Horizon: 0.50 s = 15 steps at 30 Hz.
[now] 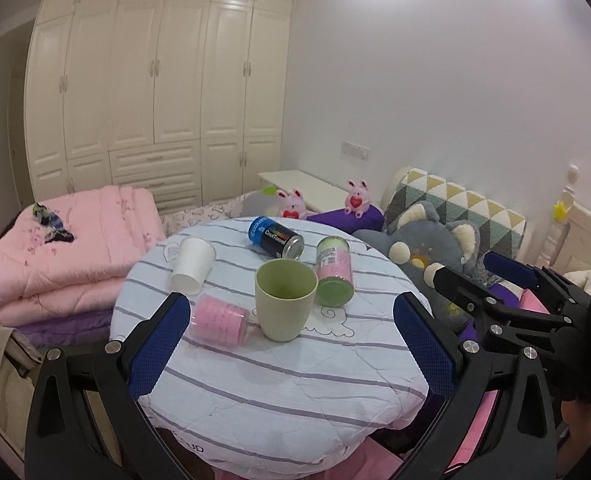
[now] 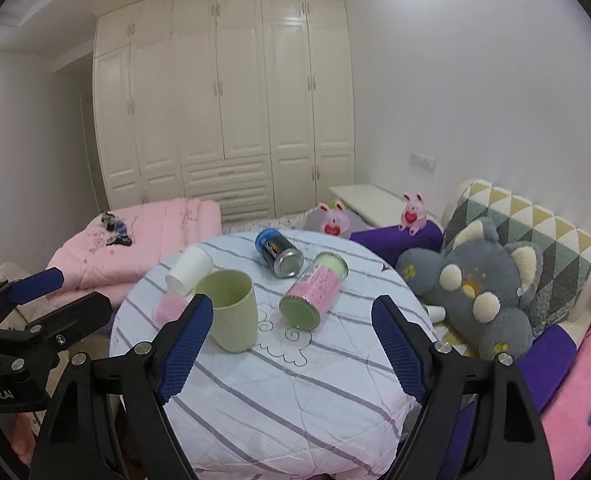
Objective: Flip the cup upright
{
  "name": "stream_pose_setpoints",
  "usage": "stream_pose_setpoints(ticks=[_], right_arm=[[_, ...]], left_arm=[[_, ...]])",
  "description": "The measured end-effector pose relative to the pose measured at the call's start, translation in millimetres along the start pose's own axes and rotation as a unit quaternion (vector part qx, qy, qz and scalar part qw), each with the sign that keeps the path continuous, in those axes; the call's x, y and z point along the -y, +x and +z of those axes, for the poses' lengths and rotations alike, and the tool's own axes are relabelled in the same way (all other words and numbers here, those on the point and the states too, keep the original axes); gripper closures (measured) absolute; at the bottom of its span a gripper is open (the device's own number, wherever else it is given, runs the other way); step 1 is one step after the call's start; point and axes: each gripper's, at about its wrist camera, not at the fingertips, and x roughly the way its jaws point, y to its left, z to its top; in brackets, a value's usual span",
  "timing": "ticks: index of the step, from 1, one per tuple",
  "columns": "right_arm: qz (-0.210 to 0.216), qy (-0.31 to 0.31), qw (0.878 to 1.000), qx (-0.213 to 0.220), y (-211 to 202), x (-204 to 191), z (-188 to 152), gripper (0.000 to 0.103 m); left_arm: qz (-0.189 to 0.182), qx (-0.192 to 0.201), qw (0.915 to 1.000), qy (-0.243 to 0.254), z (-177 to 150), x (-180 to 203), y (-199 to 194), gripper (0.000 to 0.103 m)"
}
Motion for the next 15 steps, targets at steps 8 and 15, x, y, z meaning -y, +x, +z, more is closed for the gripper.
stream_pose_setpoints(ticks=[8, 15], right_arm=[[-0.016, -0.014, 1.000, 0.018, -15, -7, -2, 0.020], [-0.030, -0.014, 0.999, 0.016, -16, -5, 4, 0.020]], left_arm=[[-0.003, 0.008, 0.9999, 0.009, 2, 7, -11, 0.000], [-0.002, 0.005, 0.9996, 0.028, 11, 17, -8, 0.000]])
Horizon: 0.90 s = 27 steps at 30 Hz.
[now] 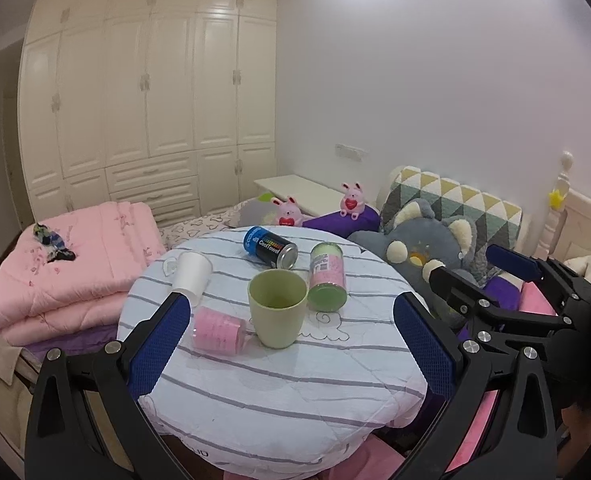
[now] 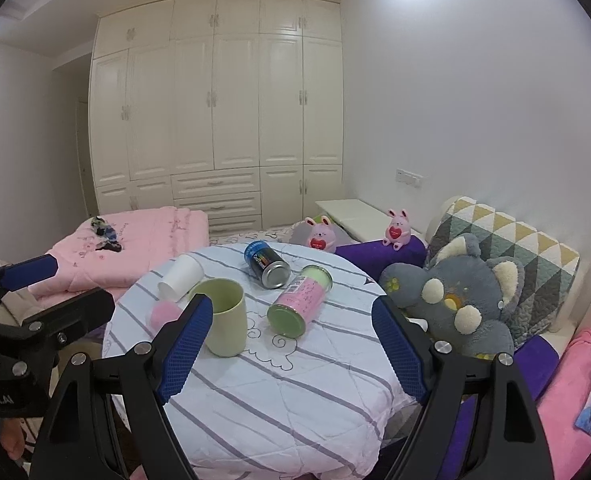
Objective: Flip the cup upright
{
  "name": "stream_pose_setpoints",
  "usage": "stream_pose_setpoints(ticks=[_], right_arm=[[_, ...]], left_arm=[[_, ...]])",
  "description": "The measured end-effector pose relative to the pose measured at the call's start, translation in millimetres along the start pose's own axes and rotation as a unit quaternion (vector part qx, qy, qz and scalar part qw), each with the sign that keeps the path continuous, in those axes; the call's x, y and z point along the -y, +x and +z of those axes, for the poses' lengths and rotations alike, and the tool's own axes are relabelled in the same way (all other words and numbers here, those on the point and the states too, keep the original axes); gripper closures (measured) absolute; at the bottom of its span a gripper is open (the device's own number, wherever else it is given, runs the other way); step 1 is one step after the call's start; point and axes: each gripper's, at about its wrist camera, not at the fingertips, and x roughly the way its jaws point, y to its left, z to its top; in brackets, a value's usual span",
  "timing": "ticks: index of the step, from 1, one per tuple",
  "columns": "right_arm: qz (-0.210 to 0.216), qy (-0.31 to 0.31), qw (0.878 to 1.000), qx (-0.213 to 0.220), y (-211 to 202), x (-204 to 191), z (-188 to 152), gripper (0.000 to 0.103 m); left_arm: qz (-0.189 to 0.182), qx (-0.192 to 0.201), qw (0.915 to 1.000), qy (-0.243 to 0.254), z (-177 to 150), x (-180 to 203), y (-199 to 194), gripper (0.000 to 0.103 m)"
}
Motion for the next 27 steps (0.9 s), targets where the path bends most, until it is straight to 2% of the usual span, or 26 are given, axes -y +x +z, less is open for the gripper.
stream_pose_setpoints(ticks=[9, 27], right_arm=[[-0.005, 0.005, 1.000, -0.006, 10, 5, 24, 0.020], [-0.012, 0.018, 1.000, 0.003, 30, 8, 46, 0.020]], left_arm=[[-0.006, -0.009, 0.9999, 0.005, 31, -3, 13, 0.000], [-0.019, 0.001, 0.9996, 0.020, 54, -11, 32, 0.000]])
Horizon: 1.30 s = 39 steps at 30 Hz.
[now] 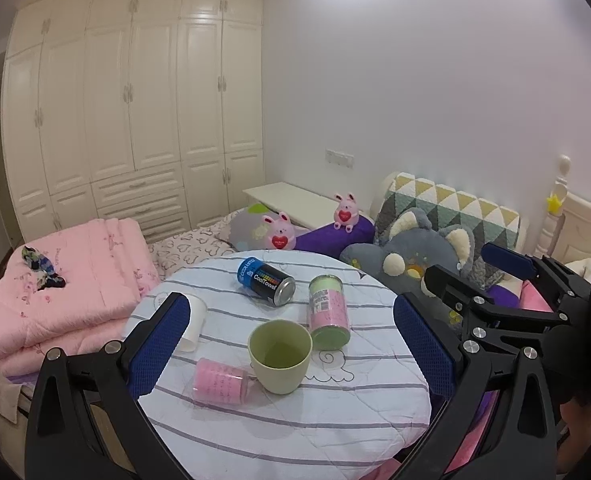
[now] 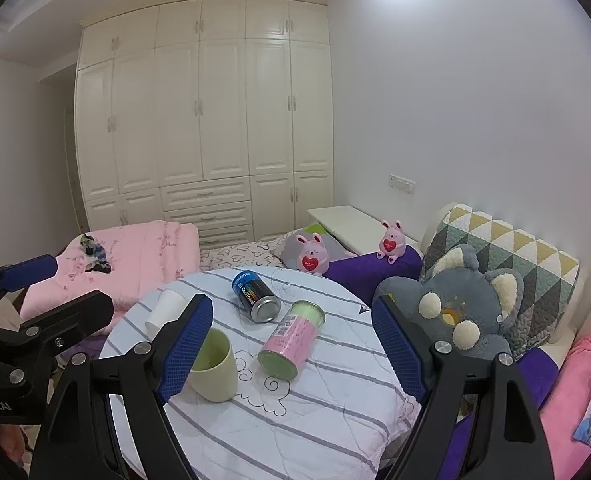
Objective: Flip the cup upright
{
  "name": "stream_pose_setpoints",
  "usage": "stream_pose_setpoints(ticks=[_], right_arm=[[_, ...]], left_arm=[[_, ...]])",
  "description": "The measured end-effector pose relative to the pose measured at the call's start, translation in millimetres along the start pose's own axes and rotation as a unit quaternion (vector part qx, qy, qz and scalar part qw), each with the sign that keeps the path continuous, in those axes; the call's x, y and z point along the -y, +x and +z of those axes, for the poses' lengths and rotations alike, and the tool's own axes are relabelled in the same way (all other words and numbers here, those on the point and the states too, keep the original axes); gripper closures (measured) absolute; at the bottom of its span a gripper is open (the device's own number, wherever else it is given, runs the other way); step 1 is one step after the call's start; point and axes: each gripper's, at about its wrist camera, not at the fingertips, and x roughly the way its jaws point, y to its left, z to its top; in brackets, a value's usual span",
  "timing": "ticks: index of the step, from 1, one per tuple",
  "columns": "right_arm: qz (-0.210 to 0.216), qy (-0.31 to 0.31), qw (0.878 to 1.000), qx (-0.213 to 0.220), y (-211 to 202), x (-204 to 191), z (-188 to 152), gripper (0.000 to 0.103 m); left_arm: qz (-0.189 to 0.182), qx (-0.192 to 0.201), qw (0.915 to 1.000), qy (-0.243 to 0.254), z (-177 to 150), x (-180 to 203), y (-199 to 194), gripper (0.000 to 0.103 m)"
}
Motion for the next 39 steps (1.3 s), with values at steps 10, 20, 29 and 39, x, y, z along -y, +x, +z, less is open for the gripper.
stream_pose_setpoints(ticks=[10, 20, 29, 39], right_arm=[[0.001, -0.004, 1.000, -0.012, 11, -3, 2, 0.020], [0.006, -0.005, 1.000, -0.027, 21, -4, 1, 0.020], [0.009, -0.006, 0.999, -0.041, 32, -7, -3, 0.020], [0.009, -0.004, 0.999, -0.051, 38, -6, -5, 0.020]], left_arm=[[0.004, -0.009, 0.9999, -0.005, 1, -7, 11, 0.000], [0.013, -0.022, 0.9996, -0.013, -1, -14, 21, 0.000], [0.016, -0.034, 0.9992, -0.014, -6, -17, 31, 0.000], [0.018, -0.039, 0.9990, -0.014, -8, -18, 35, 0.000]])
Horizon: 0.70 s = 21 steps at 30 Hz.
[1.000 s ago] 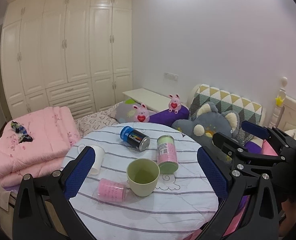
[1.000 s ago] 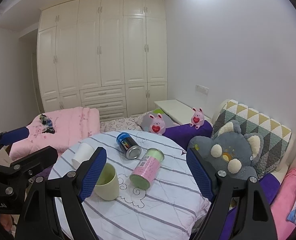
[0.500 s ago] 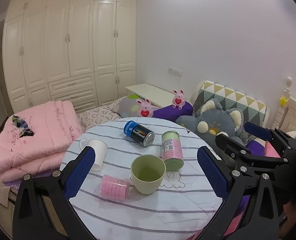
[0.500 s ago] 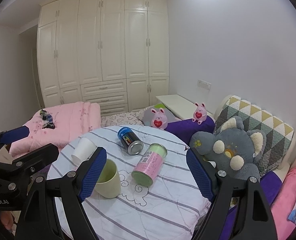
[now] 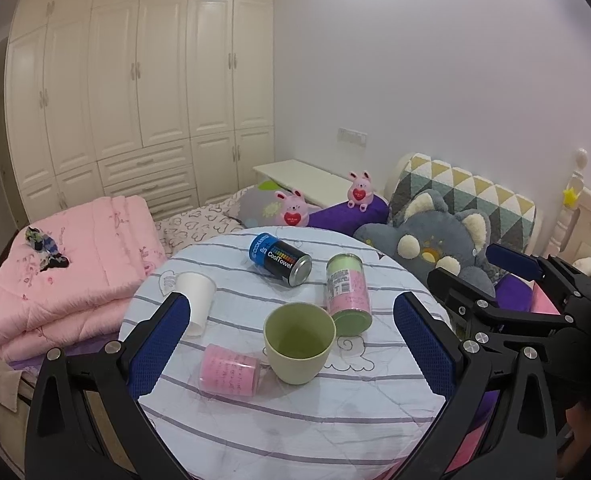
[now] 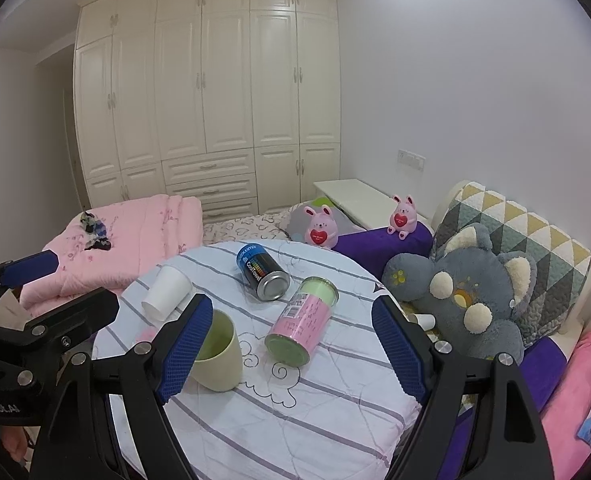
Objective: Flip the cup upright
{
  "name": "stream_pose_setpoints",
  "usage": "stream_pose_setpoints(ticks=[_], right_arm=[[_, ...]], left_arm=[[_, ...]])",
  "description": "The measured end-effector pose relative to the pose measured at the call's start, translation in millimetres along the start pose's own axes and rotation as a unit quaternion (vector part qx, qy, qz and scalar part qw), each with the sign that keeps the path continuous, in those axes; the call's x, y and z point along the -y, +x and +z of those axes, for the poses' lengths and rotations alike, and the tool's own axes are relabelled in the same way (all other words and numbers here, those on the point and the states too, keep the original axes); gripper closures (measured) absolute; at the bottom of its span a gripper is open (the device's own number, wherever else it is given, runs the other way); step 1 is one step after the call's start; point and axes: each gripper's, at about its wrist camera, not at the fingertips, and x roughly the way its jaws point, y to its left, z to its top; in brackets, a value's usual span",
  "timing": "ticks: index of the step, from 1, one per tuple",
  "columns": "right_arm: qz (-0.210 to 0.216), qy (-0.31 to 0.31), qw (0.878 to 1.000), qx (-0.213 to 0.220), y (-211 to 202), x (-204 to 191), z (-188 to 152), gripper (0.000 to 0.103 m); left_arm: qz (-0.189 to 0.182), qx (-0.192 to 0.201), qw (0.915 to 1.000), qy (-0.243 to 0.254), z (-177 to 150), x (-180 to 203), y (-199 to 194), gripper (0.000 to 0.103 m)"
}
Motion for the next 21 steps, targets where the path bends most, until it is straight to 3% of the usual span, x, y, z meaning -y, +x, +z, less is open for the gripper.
stream_pose_setpoints(ticks=[21], right_arm=[[0.003, 0.001, 1.000, 0.012, 3.1, -0.4, -2.6, 0.020]], left_arm=[[0.028, 0.012, 0.9995, -0.001, -5.3, -2.8, 3.5, 0.000]])
